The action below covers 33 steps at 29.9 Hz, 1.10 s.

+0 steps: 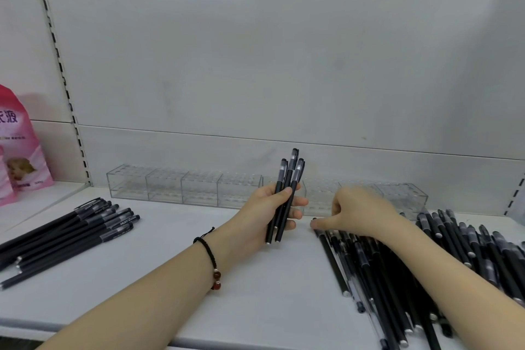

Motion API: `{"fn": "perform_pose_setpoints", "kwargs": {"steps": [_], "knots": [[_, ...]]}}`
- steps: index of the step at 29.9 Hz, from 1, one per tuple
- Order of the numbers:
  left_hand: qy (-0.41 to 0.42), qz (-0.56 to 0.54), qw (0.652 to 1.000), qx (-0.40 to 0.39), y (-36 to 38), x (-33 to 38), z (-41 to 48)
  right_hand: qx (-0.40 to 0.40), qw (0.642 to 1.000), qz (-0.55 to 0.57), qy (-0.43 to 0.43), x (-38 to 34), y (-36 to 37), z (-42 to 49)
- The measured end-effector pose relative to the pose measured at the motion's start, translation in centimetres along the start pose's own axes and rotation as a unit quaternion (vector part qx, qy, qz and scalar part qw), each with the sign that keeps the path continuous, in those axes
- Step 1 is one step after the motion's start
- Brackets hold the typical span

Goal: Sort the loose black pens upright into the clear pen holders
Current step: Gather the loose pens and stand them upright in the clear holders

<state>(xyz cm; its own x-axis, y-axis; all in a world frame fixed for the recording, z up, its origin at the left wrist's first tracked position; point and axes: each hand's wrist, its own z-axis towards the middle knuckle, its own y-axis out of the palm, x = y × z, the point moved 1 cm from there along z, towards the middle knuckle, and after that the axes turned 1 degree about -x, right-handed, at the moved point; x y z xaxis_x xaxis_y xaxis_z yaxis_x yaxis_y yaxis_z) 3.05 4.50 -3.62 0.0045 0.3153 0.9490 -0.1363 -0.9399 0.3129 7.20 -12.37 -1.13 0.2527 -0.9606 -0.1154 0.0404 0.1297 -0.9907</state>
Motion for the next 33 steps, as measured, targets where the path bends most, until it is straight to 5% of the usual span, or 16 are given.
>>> {"fn": "perform_pose_setpoints", "kwargs": {"steps": [14,22,33], "knots": [[-0.02,-0.039,0.998,0.05,-0.2,-0.2,0.7,-0.071,0.982,0.168,-0.048,-2.5,1.1,-0.1],[-0.012,-0.029,0.998,0.058,-0.6,-0.2,0.8,-0.109,0.943,0.314,-0.011,-1.8,0.7,-0.2],[-0.023,0.008,0.997,0.074,-0.4,-0.3,0.5,-0.105,0.937,0.333,-0.002,-1.7,1.0,0.1]]}}
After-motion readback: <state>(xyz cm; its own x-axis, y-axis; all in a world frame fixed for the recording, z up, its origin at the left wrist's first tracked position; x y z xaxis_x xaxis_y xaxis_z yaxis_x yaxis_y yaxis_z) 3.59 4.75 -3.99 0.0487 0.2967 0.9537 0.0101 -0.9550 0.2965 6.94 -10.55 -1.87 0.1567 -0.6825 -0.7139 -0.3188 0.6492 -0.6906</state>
